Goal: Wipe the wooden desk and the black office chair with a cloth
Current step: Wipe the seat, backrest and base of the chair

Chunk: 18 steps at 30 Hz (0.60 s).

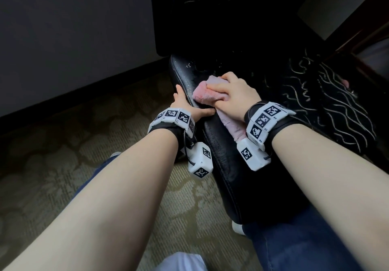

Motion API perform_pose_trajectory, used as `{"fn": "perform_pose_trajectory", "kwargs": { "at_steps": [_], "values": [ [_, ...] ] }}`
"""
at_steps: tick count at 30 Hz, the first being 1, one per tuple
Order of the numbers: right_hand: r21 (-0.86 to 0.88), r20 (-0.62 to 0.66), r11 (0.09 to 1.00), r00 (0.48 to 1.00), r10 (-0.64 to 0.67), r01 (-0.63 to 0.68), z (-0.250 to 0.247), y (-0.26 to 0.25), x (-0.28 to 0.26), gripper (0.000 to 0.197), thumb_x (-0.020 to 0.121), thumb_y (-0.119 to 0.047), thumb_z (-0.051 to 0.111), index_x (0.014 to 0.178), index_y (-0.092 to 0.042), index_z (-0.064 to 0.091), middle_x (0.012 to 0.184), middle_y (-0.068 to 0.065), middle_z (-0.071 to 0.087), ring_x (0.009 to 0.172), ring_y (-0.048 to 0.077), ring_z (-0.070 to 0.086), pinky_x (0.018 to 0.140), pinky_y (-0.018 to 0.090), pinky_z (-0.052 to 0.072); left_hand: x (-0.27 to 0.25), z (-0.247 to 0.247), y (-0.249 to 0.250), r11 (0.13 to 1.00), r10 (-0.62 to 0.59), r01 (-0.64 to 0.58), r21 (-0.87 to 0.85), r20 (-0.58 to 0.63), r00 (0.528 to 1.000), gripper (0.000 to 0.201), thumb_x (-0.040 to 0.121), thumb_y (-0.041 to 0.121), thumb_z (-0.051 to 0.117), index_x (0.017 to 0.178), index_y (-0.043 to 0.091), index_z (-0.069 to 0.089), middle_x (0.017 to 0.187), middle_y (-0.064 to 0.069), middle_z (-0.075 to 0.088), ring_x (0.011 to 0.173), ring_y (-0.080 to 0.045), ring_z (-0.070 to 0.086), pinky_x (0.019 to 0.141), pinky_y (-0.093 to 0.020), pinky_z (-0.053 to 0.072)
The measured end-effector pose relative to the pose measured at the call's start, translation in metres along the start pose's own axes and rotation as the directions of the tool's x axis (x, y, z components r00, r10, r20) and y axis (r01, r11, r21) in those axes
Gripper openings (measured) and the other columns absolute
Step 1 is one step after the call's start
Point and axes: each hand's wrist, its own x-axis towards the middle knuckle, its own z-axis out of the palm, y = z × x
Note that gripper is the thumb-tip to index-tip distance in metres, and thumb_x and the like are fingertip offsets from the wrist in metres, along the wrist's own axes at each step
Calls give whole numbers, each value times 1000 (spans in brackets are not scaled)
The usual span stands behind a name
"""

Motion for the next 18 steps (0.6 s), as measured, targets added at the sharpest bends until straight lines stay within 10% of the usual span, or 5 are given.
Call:
{"fn": "perform_pose_trajectory", "kwargs": {
  "at_steps": [12,18],
  "values": [
    [170,-179,900,886,428,-400,-7,33,21,45,85,-27,55,127,-42,54,126,5,40,110,32,50,83,34,42,-2,2,-5,998,22,-22,-66,1,1000,128,66,52,79,149,26,-15,160,-1,-1,143,-24,23,113,-34,26],
    [162,-168,897,885,435,-411,-6,9,40,42,86,-29,56,127,-35,55,126,12,40,109,37,51,89,38,46,3,-4,-13,992,45,-37,-122,63,997,126,68,46,81,150,27,-13,160,1,-2,144,-19,20,113,-28,22]
  ]
}}
